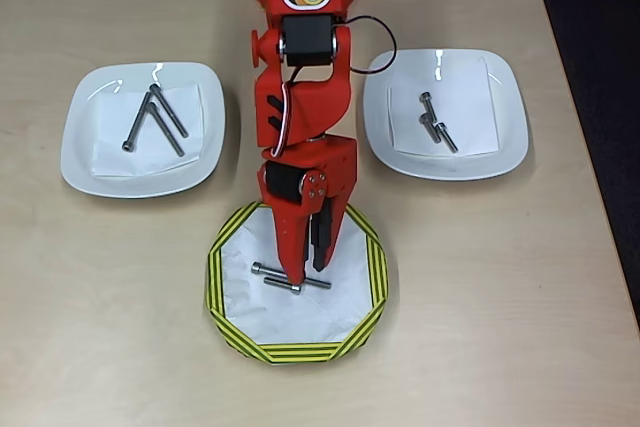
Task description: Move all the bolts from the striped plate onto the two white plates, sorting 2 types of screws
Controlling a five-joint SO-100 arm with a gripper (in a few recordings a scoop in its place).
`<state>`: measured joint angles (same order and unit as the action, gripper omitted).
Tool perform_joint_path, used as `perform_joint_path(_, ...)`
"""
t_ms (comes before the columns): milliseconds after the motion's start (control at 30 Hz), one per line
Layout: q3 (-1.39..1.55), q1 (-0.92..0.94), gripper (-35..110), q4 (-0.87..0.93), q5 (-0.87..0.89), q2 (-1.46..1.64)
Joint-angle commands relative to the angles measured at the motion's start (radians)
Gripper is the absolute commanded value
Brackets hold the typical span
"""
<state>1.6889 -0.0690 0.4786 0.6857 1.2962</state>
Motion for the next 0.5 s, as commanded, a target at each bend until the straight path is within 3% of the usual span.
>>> perform_joint_path(0,-0.061,-0.006,11,0.035,0.055,-0.028)
perform_joint_path(200,-0.107,0.031,9,0.064,0.169,-0.063)
perform_joint_path(467,-0.23,0.091,9,0.236,0.123,-0.138)
